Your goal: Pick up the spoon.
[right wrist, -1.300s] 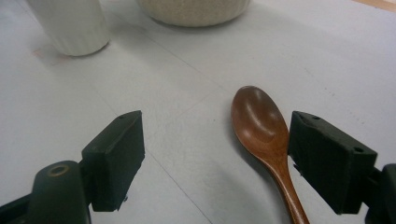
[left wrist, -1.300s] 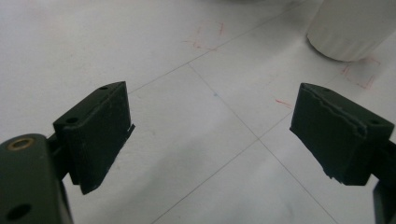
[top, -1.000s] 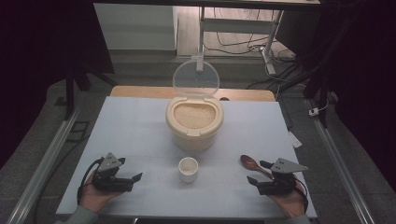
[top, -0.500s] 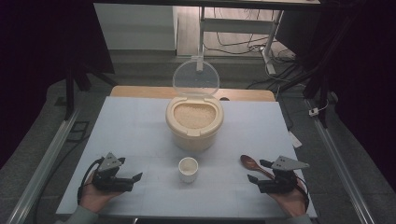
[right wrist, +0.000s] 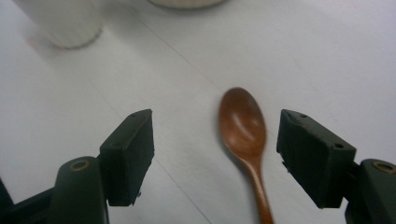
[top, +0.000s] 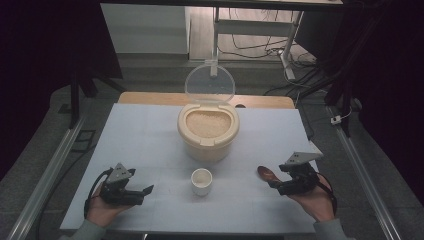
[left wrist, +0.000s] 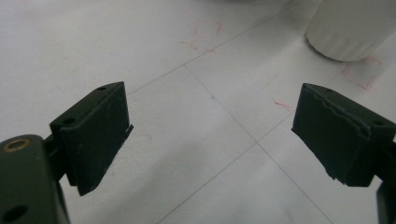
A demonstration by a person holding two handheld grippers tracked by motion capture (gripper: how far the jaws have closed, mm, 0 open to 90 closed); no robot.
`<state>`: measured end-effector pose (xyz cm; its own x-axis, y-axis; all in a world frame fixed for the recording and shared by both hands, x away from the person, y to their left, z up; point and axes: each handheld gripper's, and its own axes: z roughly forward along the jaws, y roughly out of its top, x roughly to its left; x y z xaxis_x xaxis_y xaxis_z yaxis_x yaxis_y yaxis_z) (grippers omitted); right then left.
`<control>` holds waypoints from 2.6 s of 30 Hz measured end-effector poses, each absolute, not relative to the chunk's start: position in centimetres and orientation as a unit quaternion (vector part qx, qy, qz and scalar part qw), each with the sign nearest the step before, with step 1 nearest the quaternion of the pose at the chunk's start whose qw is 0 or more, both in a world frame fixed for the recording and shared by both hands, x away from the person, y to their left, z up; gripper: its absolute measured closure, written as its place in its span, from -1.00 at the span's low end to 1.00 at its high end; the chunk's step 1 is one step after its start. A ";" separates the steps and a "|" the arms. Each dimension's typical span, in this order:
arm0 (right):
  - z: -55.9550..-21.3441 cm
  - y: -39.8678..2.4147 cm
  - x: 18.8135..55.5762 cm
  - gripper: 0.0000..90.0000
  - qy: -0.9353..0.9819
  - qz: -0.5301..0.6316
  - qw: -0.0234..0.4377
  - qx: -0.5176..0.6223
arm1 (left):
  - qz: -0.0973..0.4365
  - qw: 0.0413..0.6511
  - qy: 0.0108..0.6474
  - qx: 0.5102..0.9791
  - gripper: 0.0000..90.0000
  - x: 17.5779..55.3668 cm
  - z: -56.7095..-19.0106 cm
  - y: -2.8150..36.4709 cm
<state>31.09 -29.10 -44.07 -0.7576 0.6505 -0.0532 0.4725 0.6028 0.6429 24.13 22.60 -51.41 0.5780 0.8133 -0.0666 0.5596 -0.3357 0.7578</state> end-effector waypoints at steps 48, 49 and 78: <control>-48.7 -32.8 34.2 0.48 0.932 0.130 0.067 0.333 | 0.167 0.369 0.422 0.811 -0.77 24.3 -52.0 22.5; -48.7 -32.5 34.3 0.57 0.936 0.124 0.065 0.323 | 0.166 0.369 0.423 0.811 -0.77 24.4 -52.0 22.5; -46.1 -31.8 33.2 0.78 0.941 0.187 0.091 0.268 | 0.168 0.364 0.423 0.813 -0.77 24.4 -52.1 22.6</control>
